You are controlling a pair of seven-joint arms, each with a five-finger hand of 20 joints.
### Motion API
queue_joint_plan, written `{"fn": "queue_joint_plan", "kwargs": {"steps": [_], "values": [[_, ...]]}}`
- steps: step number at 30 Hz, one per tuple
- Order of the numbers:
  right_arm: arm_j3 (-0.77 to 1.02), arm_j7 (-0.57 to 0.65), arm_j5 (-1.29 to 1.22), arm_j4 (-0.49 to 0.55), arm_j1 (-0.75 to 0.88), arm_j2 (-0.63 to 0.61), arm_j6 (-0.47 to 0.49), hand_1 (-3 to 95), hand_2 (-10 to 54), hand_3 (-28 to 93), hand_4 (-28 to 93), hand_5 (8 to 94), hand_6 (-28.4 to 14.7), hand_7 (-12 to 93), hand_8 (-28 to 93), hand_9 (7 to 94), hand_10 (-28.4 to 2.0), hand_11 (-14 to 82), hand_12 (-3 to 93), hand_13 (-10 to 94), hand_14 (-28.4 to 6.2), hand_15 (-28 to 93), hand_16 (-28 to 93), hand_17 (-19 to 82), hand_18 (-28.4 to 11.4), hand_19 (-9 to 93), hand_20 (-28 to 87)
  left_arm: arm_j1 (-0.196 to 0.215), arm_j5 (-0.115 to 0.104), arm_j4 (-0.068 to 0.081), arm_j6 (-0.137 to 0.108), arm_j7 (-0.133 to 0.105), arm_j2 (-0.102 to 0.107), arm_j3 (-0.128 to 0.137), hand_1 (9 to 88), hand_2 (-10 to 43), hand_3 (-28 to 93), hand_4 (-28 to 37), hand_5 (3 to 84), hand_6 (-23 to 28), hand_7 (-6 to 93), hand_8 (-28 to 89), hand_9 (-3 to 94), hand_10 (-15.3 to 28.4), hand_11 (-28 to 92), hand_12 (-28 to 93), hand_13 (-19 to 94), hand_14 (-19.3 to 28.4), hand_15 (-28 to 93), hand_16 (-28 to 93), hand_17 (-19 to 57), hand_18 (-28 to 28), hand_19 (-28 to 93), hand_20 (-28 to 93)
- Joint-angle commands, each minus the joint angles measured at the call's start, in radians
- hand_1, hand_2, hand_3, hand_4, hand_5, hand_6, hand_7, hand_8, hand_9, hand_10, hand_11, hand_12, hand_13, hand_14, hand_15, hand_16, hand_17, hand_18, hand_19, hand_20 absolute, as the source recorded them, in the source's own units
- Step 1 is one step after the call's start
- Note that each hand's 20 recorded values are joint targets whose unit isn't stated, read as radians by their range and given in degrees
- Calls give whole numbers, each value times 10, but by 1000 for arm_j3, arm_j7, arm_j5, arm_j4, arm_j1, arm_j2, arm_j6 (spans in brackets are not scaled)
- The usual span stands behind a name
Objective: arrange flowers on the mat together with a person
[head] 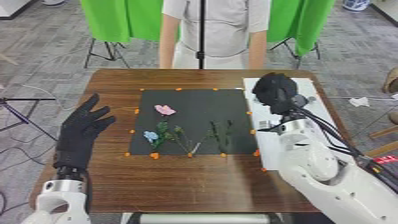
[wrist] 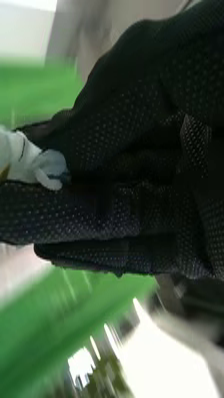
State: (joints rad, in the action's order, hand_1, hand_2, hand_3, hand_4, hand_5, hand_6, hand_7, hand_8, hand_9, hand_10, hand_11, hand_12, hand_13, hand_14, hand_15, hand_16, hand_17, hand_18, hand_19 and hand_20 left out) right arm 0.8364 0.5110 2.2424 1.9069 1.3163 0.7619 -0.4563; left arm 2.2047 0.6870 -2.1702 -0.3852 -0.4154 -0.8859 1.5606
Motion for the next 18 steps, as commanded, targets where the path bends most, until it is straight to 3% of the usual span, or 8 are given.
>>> {"fn": "queue_joint_plan", "kwargs": {"steps": [1,8,18], "values": [[-280,-100,26,-64,-246,202,54,691,-95,649,-283,863,28,233,41,866,-50,83,316,860,16,257,410,396,20,932,-50,13,-9,-6,-15,-6,-5,9,259,58,789,-257,367,54,117,-89,373,182,245,97,291,277,557,-94,-61,270,538,263],[-427,-141,73,-184,-324,313,99,688,-95,650,-283,859,26,233,39,859,-52,83,316,853,16,260,414,391,17,932,-46,-7,0,1,-2,9,-13,8,259,58,789,-257,367,55,117,-89,373,182,245,97,291,276,557,-94,-61,270,538,263],[-539,-103,112,-281,-393,377,129,677,-95,653,-283,852,33,232,32,845,-64,83,317,839,15,273,418,373,-10,932,-26,-37,3,13,10,17,-8,-7,259,59,789,-258,367,55,117,-89,373,182,245,97,291,276,557,-94,-61,270,539,263]]}}
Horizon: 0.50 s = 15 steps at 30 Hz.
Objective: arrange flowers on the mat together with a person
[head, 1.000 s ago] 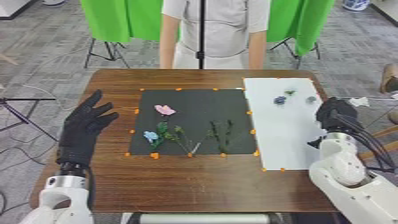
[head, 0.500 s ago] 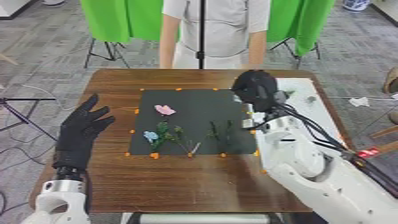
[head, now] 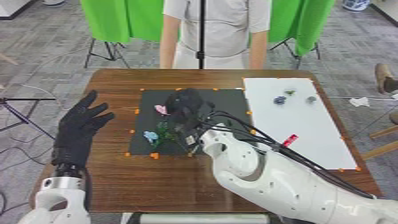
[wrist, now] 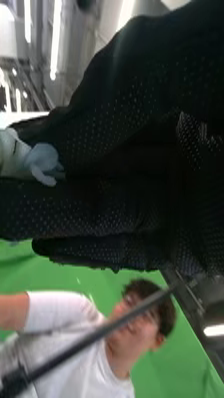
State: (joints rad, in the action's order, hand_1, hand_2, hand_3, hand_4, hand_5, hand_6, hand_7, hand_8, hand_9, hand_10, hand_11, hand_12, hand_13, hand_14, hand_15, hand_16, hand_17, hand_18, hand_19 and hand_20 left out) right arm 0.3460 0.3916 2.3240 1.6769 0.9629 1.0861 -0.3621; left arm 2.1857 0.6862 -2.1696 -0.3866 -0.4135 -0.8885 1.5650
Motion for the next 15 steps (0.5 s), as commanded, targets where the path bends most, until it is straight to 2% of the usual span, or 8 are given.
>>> {"fn": "queue_joint_plan", "kwargs": {"steps": [1,4,15], "values": [[-60,28,31,-62,-48,58,35,676,-95,652,-283,851,33,232,31,844,-66,83,317,838,14,275,417,371,-12,932,-25,-23,3,14,12,16,-5,-14,259,59,788,-258,367,56,117,-89,373,182,245,97,291,277,557,-94,-61,270,538,263],[-57,47,48,-82,-42,73,53,674,-95,642,-283,849,34,232,33,846,-67,86,317,833,12,287,410,371,-23,922,-15,-32,9,17,20,23,-7,-16,260,59,788,-258,367,56,116,-89,373,182,245,97,292,276,557,-94,-61,269,538,263],[-55,37,129,-105,-21,77,96,654,-95,650,-283,845,40,211,25,841,-80,82,317,805,3,333,383,358,-66,827,110,-30,2,20,19,19,-5,-17,259,60,788,-257,367,55,120,-90,374,182,249,96,293,277,562,-95,-61,270,540,263]]}}
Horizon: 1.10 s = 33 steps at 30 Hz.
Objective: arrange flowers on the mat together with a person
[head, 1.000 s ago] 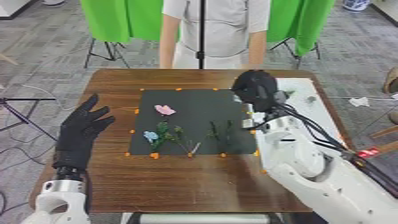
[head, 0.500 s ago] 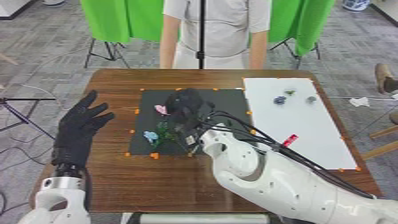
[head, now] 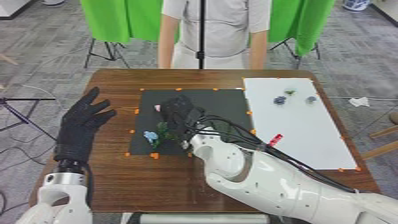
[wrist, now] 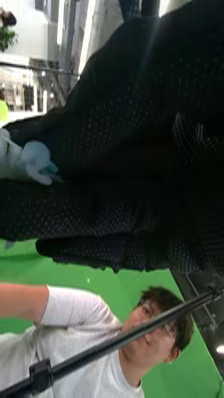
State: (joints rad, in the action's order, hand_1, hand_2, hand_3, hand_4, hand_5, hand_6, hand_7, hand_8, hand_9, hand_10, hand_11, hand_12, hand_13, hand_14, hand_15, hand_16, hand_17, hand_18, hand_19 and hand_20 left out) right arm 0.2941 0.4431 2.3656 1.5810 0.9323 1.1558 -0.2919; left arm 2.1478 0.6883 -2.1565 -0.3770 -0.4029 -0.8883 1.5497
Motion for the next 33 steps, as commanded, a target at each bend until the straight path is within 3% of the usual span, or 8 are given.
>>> {"fn": "queue_joint_plan", "kwargs": {"steps": [1,6,18,26,33], "values": [[-12,-9,87,-10,5,6,23,651,-95,651,-283,847,40,208,23,842,-81,82,318,803,2,344,376,359,-71,806,141,3,-1,8,9,9,-4,-5,259,59,788,-257,367,55,120,-91,375,182,250,96,294,277,564,-95,-61,270,540,263],[-7,-7,114,-17,9,4,49,634,-95,654,-283,848,42,195,16,844,-86,79,318,793,-5,366,371,360,-94,732,196,-3,-2,9,10,7,0,-9,259,60,788,-257,368,56,120,-91,377,184,257,94,295,277,570,-96,-61,270,540,263],[-4,-2,146,-9,22,1,95,587,-95,659,-283,837,46,171,9,832,-93,69,310,751,-29,424,341,310,-129,730,239,-4,-3,10,10,9,0,-8,259,59,790,-260,369,56,124,-94,380,184,270,89,297,276,589,-103,-60,270,546,263],[-1,0,139,-2,23,2,94,546,-95,662,-283,800,47,164,-7,764,-109,172,225,701,-58,499,274,263,-160,728,267,6,-4,7,7,11,2,-5,258,61,790,-260,370,56,126,-95,380,183,277,85,297,277,597,-109,-60,271,549,262],[-15,2,155,16,9,5,74,491,-95,685,-283,779,44,168,-14,730,-121,228,161,684,-84,579,193,241,-194,758,327,7,5,6,17,28,-7,0,259,61,792,-259,371,57,126,-95,380,184,279,83,297,277,598,-112,-60,271,550,260]]}}
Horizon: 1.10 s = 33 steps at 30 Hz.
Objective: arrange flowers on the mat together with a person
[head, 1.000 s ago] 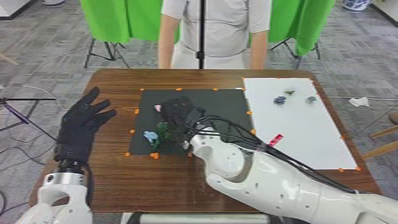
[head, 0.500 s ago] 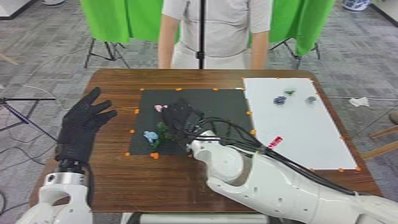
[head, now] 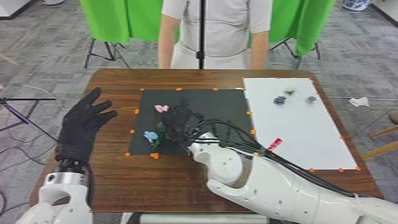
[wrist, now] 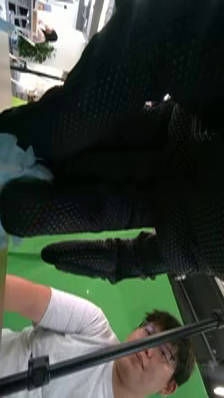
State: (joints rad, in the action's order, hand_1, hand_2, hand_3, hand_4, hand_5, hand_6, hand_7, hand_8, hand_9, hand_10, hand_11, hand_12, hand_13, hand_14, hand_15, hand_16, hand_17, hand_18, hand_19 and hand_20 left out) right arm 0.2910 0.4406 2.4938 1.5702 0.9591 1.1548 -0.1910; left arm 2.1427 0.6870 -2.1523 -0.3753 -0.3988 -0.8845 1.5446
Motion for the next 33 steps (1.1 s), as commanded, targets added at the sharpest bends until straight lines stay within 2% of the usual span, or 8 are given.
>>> {"fn": "queue_joint_plan", "kwargs": {"steps": [1,10,13,18,22,26,31,33], "values": [[-12,11,33,28,-17,6,-22,488,-95,687,-283,778,43,167,-13,727,-123,229,161,680,-86,592,190,239,-197,763,332,12,7,2,16,25,-10,4,258,60,792,-258,371,56,126,-95,380,184,280,82,297,278,598,-112,-60,271,550,260],[-4,7,35,29,-9,3,-12,460,-95,711,-283,767,40,162,-20,694,-128,219,156,662,-93,653,177,237,-211,783,357,21,8,-2,13,31,-14,9,259,61,794,-257,373,57,128,-96,382,185,282,81,298,278,599,-113,-60,272,553,258],[7,5,37,29,-1,8,-10,456,-95,712,-283,764,40,161,-21,687,-128,216,155,660,-93,659,175,235,-212,785,361,18,13,-1,18,41,-18,10,259,61,795,-256,374,58,128,-96,382,184,282,81,297,278,599,-113,-60,272,553,258],[21,8,7,43,-9,10,-37,457,-95,693,-283,759,38,162,-23,685,-128,215,153,657,-95,667,169,234,-213,783,367,25,1,-1,5,25,-16,11,259,61,795,-254,374,57,129,-97,382,184,283,81,297,278,598,-114,-60,272,553,257],[53,26,-56,84,-24,5,-83,483,-95,639,-283,752,31,163,-21,685,-128,215,152,653,-96,674,166,233,-212,783,371,36,-7,-5,-7,10,-10,12,260,61,795,-254,374,57,130,-97,381,185,281,80,296,278,594,-114,-61,271,552,256],[128,37,-142,130,-29,7,-108,490,-95,618,-273,731,29,163,-27,671,-129,215,148,641,-98,680,160,231,-211,781,372,36,-15,-2,-14,-2,-6,8,260,61,795,-254,372,58,130,-97,377,186,274,80,293,279,582,-113,-62,271,548,254],[302,50,-335,220,30,11,-90,445,-87,618,-216,702,25,162,-45,655,-130,213,141,627,-103,679,145,227,-209,776,369,41,-24,0,-20,-15,-5,5,254,63,788,-263,371,58,128,-96,374,185,264,84,292,279,572,-107,-63,270,545,254],[390,42,-456,273,74,2,-79,387,-75,670,-204,669,24,161,-121,636,-135,206,139,611,-113,668,132,221,-208,767,359,47,-29,-3,-26,-26,-1,4,251,65,784,-269,371,58,127,-95,373,184,260,86,292,278,569,-106,-63,270,544,254]]}}
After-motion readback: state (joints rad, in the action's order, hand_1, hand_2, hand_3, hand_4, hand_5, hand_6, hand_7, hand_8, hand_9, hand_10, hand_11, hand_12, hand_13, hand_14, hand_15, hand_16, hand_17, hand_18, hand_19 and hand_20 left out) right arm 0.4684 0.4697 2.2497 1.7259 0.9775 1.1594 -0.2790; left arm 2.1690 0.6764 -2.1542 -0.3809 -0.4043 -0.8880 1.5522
